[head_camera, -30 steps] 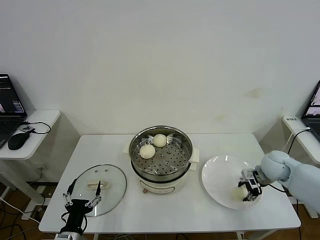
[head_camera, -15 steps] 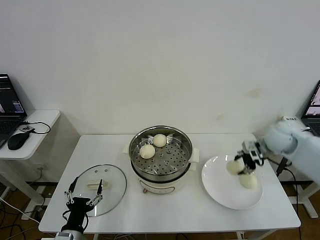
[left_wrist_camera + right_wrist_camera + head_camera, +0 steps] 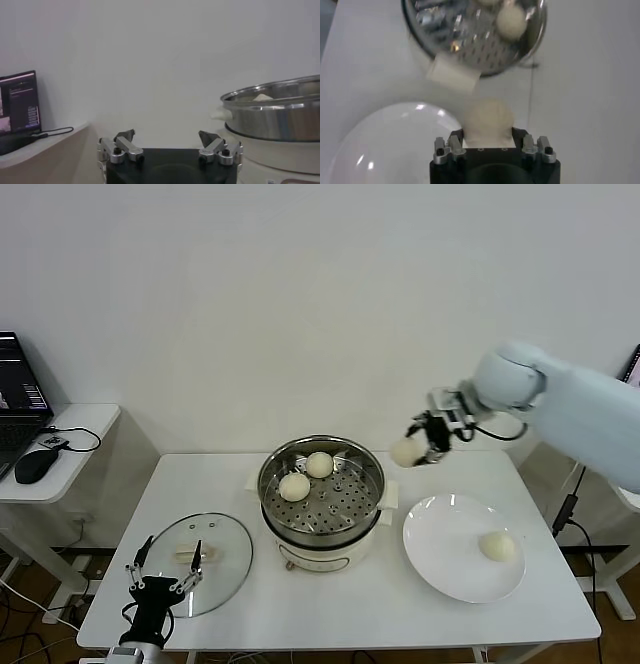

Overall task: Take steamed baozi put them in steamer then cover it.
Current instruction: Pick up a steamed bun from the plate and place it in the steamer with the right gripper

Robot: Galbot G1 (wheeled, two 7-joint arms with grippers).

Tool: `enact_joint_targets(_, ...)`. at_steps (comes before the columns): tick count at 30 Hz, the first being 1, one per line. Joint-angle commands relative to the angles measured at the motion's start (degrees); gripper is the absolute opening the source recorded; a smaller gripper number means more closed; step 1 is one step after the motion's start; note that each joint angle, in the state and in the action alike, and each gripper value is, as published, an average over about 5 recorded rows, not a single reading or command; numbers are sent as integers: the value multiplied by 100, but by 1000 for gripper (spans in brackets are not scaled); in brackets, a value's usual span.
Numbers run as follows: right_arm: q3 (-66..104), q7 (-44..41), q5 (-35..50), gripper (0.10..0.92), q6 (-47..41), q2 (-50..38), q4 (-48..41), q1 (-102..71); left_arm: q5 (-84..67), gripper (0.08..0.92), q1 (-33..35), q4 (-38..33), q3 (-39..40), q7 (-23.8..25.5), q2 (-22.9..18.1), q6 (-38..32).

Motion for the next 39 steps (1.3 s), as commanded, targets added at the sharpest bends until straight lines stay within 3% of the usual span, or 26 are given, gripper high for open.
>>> enact_joint_targets(1,-589,227,240,616,722,1654,-498,149,-56,823,-30,37,-32,-7,-37,-2)
enact_joint_targets(16,-1089,256,-975,619,2320,2361,-881,-244,-69,823,-110,122,4,-27,-92,-32)
enact_joint_targets(39,-1276,-110,-1238,630,2502,2218,-683,-193,-62,823,-94,210,42,-46,-109,-152)
